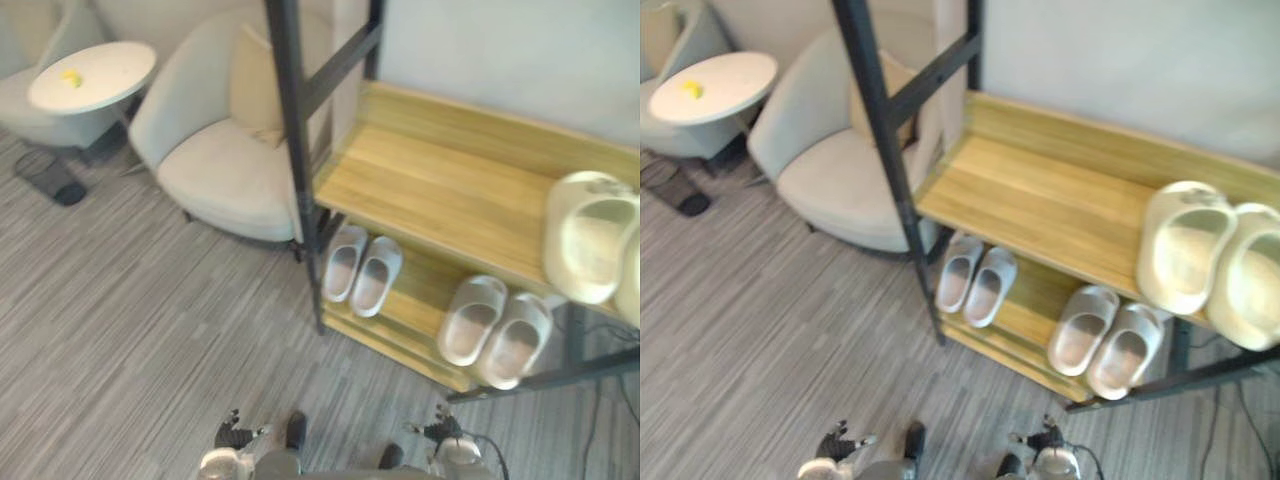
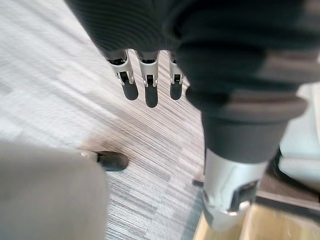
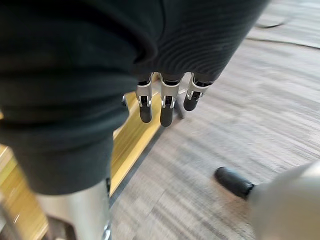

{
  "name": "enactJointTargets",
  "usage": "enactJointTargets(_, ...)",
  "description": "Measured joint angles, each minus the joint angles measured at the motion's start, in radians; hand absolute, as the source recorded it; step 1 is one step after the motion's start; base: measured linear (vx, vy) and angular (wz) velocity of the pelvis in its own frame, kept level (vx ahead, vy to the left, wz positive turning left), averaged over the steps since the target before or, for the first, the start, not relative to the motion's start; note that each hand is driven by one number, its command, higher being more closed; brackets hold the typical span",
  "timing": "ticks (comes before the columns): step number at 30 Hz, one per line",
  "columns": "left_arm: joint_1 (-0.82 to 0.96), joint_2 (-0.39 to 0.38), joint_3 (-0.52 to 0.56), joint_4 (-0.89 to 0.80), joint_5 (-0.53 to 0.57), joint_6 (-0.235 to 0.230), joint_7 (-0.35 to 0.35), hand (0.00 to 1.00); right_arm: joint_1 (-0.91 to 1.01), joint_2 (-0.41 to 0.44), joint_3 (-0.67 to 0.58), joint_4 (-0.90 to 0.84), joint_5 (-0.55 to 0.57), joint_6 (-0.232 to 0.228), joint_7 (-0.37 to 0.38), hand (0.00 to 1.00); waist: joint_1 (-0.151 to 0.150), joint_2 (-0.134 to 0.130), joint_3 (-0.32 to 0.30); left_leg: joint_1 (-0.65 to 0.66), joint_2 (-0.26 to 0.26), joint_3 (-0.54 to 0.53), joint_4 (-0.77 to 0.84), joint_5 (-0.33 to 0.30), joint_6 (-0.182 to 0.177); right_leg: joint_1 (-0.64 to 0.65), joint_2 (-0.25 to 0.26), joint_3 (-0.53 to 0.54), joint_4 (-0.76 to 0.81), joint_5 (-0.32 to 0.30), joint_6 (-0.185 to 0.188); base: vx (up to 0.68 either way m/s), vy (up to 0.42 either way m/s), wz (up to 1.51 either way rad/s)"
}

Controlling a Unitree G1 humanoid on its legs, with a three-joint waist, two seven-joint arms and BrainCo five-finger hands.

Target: Organize the slippers on the shoe rack

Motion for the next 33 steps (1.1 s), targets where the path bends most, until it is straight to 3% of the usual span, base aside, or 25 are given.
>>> enactJointTargets(1,-0.002,0.0,-0.005,-0.007,0.004,0.0,0.0,0.0,-0.014,-0.003,-0.001,-0.004,0.0,0.001,-0.004,0.0,-0.001,-0.004,0.006,-0.016,-0.006,0.005,0.001,0.024,-0.008,-0.004,-0.005,-0.018,-0.002,0.0,-0.004,-0.16,0.067,0.71)
enactJointTargets(2,-0.019,-0.001,0.009,-0.021,0.004,-0.001,0.0,0.0,-0.041,-0.002,-0.005,-0.002,0.0,0.0,-0.012,0.0,0.017,-0.024,0.024,-0.034,-0.001,0.157,0.116,-0.095,0.058,-0.01,-0.037,-0.049,0.013,0.003,-0.008,-0.04,0.081,0.51)
enactJointTargets(3,-0.021,-0.001,0.009,-0.013,0.01,0.005,0.0,0.0,-0.04,-0.006,-0.011,-0.021,0.001,-0.001,-0.018,0.0,0.011,-0.028,0.023,-0.027,0.007,0.282,0.235,-0.199,0.102,-0.003,-0.059,-0.063,0.039,0.0,-0.005,0.0,0.08,0.48)
enactJointTargets(4,-0.019,-0.005,0.008,-0.012,0.015,0.006,0.0,0.0,-0.036,-0.011,-0.025,-0.038,0.001,0.0,-0.021,0.0,0.006,-0.022,0.023,-0.001,0.024,0.352,0.282,-0.259,0.092,0.005,-0.063,-0.076,0.055,-0.004,0.0,0.05,0.058,0.54)
enactJointTargets(5,-0.025,-0.012,0.008,-0.007,0.015,0.005,0.001,0.0,-0.043,-0.014,-0.051,-0.042,0.0,0.0,-0.025,0.0,-0.008,-0.005,0.028,0.024,0.03,0.368,0.245,-0.279,0.082,0.011,-0.055,-0.083,0.063,-0.006,0.003,-0.05,0.092,0.36)
enactJointTargets(7,-0.04,-0.017,0.004,0.016,0.015,0.007,0.002,0.0,-0.045,-0.003,-0.071,-0.042,0.0,0.003,-0.024,0.0,-0.01,-0.013,0.037,0.073,0.015,0.361,0.139,-0.249,0.103,0.011,-0.048,-0.079,0.065,0.003,0.01,-0.11,0.12,0.2)
enactJointTargets(8,-0.041,0.004,-0.001,0.018,0.015,0.01,0.001,0.0,-0.042,0.013,-0.07,-0.037,0.0,0.007,-0.023,0.0,-0.012,-0.031,0.046,0.083,-0.002,0.348,0.107,-0.229,0.111,-0.001,-0.065,-0.082,0.099,-0.009,0.004,-0.11,0.111,0.18)
enactJointTargets(10,-0.042,0.014,-0.003,0.015,0.015,0.011,0.001,0.0,-0.039,0.023,-0.069,-0.035,0.0,0.017,-0.021,0.0,-0.017,-0.051,0.055,0.088,-0.028,0.332,0.104,-0.238,0.12,-0.028,-0.118,-0.079,0.199,-0.056,0.006,-0.08,0.134,0.29)
enactJointTargets(11,-0.041,0.019,-0.004,0.017,0.015,0.013,0.002,0.0,-0.027,0.03,-0.069,-0.033,-0.001,0.028,-0.019,0.0,-0.027,-0.066,0.068,0.113,-0.059,0.312,0.099,-0.246,0.132,-0.025,-0.172,-0.078,0.283,-0.094,0.01,-0.08,0.14,0.47)
enactJointTargets(13,-0.039,0.021,-0.005,0.019,0.014,0.014,0.002,0.0,-0.001,0.035,-0.07,-0.036,-0.001,0.031,-0.014,0.0,-0.03,-0.07,0.074,0.136,-0.09,0.25,0.085,-0.251,0.144,-0.029,-0.203,-0.016,0.378,-0.123,-0.042,-0.04,0.089,0.71)
enactJointTargets(14,-0.038,0.017,-0.005,0.019,0.015,0.015,0.002,0.0,0.028,0.042,-0.07,-0.037,-0.001,0.033,-0.012,0.0,-0.04,-0.064,0.078,0.163,-0.091,0.191,0.08,-0.249,0.152,-0.06,-0.19,0.104,0.467,-0.124,-0.072,0.03,0.004,1.07)
enactJointTargets(15,-0.038,0.018,-0.003,0.019,0.015,0.016,0.002,0.0,0.045,0.056,-0.07,-0.037,-0.001,0.034,-0.011,0.0,-0.041,-0.055,0.08,0.166,-0.078,0.151,0.074,-0.246,0.158,-0.08,-0.138,0.203,0.491,-0.156,-0.058,0.04,-0.033,1.12)
enactJointTargets(17,-0.045,0.019,0.005,0.018,0.015,0.02,0.002,0.0,0.055,0.072,-0.075,-0.04,0.0,0.032,-0.01,0.0,-0.04,-0.058,0.08,0.149,-0.066,0.086,0.075,-0.237,0.171,-0.12,-0.04,0.304,0.488,-0.193,-0.013,0.01,-0.09,0.86)
enactJointTargets(20,-0.069,0.011,0.005,0.027,0.015,0.025,0.002,0.0,0.061,0.07,-0.087,-0.044,0.0,0.032,-0.011,0.0,-0.046,-0.063,0.086,0.142,-0.084,-0.027,0.071,-0.222,0.179,-0.148,0.059,0.423,0.43,-0.216,0.005,0.03,-0.145,1.12)
enactJointTargets(21,-0.072,0.008,0.005,0.027,0.015,0.025,0.001,0.0,0.064,0.07,-0.091,-0.045,0.0,0.032,-0.011,0.0,-0.046,-0.065,0.085,0.137,-0.091,-0.042,0.07,-0.222,0.179,-0.147,0.068,0.444,0.413,-0.216,0.005,0.03,-0.213,1.31)
enactJointTargets(22,-0.082,0.003,0.007,0.027,0.016,0.026,0.0,0.0,0.07,0.072,-0.092,-0.044,0.0,0.033,-0.01,0.0,-0.048,-0.087,0.073,0.116,-0.124,-0.077,0.066,-0.222,0.179,-0.141,0.064,0.479,0.343,-0.215,-0.005,0.03,-0.177,1.43)
enactJointTargets(23,-0.093,-0.013,0.023,0.041,0.016,0.026,-0.001,0.0,0.07,0.077,-0.12,-0.044,0.001,0.042,-0.007,0.0,-0.051,-0.094,0.068,0.122,-0.14,-0.114,0.054,-0.216,0.17,-0.142,0.045,0.428,0.326,-0.216,-0.038,0.09,-0.152,1.39)
enactJointTargets(24,-0.102,-0.03,0.035,0.043,0.016,0.026,0.0,0.0,0.079,0.076,-0.137,-0.041,0.001,0.044,-0.008,0.0,-0.053,-0.09,0.059,0.108,-0.136,-0.109,0.059,-0.216,0.164,-0.144,0.036,0.402,0.316,-0.216,-0.038,0.16,-0.085,1.13)
enactJointTargets(25,-0.099,-0.047,0.047,0.039,0.016,0.028,0.001,0.0,0.077,0.079,-0.154,-0.042,0.001,0.047,-0.009,0.0,-0.046,-0.076,0.057,0.078,-0.119,-0.055,0.169,-0.234,0.148,-0.129,0.032,0.364,0.308,-0.217,-0.037,0.27,-0.09,0.74)
enactJointTargets(26,-0.092,-0.051,0.047,0.037,0.016,0.029,0.001,0.0,0.074,0.077,-0.157,-0.045,0.003,0.048,-0.008,0.0,-0.047,-0.058,0.058,0.089,-0.092,-0.03,0.191,-0.278,0.111,-0.115,0.046,0.343,0.307,-0.218,-0.038,0.23,-0.093,0.7)
enactJointTargets(27,-0.091,-0.048,0.052,0.039,0.016,0.031,0.001,0.0,0.065,0.078,-0.156,-0.042,0.002,0.05,-0.008,0.0,-0.05,-0.053,0.06,0.099,-0.089,-0.035,0.185,-0.282,0.107,-0.103,0.05,0.334,0.311,-0.216,-0.049,0.21,-0.088,0.43)
enactJointTargets(30,-0.083,-0.058,0.097,-0.002,0.015,0.033,0.002,0.0,0.065,0.114,-0.133,-0.085,0.003,0.047,-0.009,0.0,-0.027,-0.058,0.066,-0.001,-0.058,0.051,0.442,-0.37,0.059,-0.036,0.067,0.282,0.275,-0.205,-0.065,0.16,-0.047,0.34)
enactJointTargets(31,-0.084,-0.07,0.121,-0.025,0.012,0.033,0.004,0.0,0.062,0.119,-0.106,-0.09,0.006,0.045,-0.009,0.0,-0.023,-0.054,0.071,-0.064,-0.022,0.165,0.581,-0.39,0.06,-0.005,0.072,0.259,0.263,-0.205,-0.066,0.13,-0.021,0.22)
enactJointTargets(33,-0.077,-0.08,0.122,-0.042,0.01,0.032,0.005,0.0,0.068,0.138,-0.08,-0.124,0.022,0.042,-0.011,0.0,-0.006,-0.035,0.067,-0.079,0.051,0.349,0.676,-0.422,0.107,0.035,0.093,0.233,0.253,-0.212,-0.063,0.15,-0.015,0.18)
